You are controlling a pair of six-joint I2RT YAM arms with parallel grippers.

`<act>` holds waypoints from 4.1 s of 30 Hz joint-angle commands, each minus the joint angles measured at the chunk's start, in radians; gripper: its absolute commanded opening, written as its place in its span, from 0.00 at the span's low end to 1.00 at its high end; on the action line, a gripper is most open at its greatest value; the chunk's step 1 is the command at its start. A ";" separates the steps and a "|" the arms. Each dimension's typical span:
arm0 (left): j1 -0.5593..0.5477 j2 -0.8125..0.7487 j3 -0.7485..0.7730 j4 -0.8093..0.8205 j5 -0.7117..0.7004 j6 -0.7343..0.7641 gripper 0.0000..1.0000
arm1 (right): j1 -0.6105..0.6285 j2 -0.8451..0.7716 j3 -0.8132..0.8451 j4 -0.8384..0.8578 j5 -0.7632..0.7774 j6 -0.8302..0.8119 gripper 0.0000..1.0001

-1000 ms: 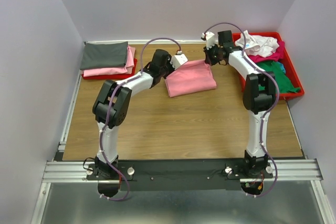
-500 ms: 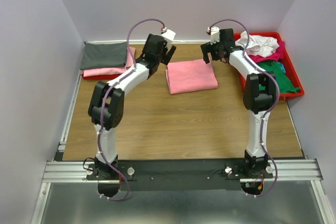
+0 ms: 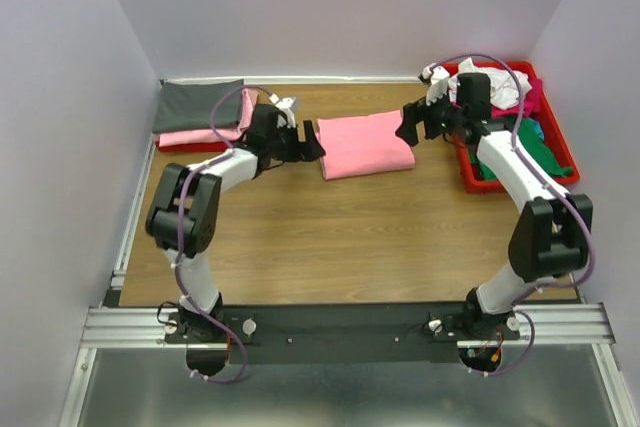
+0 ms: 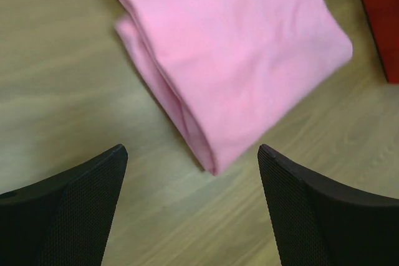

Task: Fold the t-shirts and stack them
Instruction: Neatly place the folded tshirt to the corner

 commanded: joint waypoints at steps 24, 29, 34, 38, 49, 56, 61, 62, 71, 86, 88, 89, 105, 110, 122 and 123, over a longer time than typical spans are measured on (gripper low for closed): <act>-0.048 0.599 0.599 -0.439 -0.059 -0.288 0.66 | -0.251 -0.304 -0.381 0.076 -0.395 0.006 1.00; -0.050 0.634 0.601 -0.420 0.008 -0.260 0.64 | -0.271 -0.313 -0.383 0.076 -0.404 0.003 1.00; -0.051 0.641 0.603 -0.390 0.059 -0.266 0.31 | -0.300 -0.321 -0.383 0.076 -0.438 0.009 1.00; -0.050 0.644 0.601 -0.357 0.122 -0.262 0.00 | -0.314 -0.318 -0.386 0.078 -0.455 0.010 1.00; 0.030 0.313 0.396 -0.037 0.265 -0.064 0.00 | -0.338 -0.308 -0.392 0.075 -0.484 0.013 1.00; 0.042 0.141 0.408 -0.289 -0.159 0.142 0.00 | -0.341 -0.302 -0.392 0.075 -0.481 0.013 1.00; 0.041 0.102 0.454 -0.386 -0.405 0.261 0.00 | -0.340 -0.299 -0.392 0.075 -0.488 0.017 1.00; 0.041 0.102 0.481 -0.403 -0.436 0.275 0.00 | -0.340 -0.301 -0.392 0.075 -0.490 0.017 1.00; 0.041 0.124 0.602 -0.498 -0.643 0.386 0.00 | -0.340 -0.299 -0.392 0.076 -0.501 0.021 1.00; 0.042 0.202 0.820 -0.609 -0.820 0.585 0.00 | -0.340 -0.285 -0.392 0.075 -0.527 0.035 1.00; 0.042 0.200 0.831 -0.613 -0.826 0.608 0.00 | -0.340 -0.285 -0.392 0.075 -0.530 0.036 1.00; 0.042 0.199 0.842 -0.615 -0.826 0.616 0.00 | -0.340 -0.285 -0.392 0.075 -0.531 0.036 1.00; 0.056 0.177 0.937 -0.647 -0.889 0.693 0.00 | -0.340 -0.289 -0.392 0.075 -0.547 0.041 1.00; 0.061 0.148 0.939 -0.649 -0.889 0.693 0.00 | -0.340 -0.289 -0.393 0.075 -0.547 0.040 1.00; 0.061 0.081 0.934 -0.649 -0.886 0.700 0.00 | -0.340 -0.289 -0.393 0.075 -0.541 0.041 1.00; 0.061 0.078 0.931 -0.649 -0.887 0.700 0.00 | -0.340 -0.289 -0.393 0.076 -0.541 0.041 1.00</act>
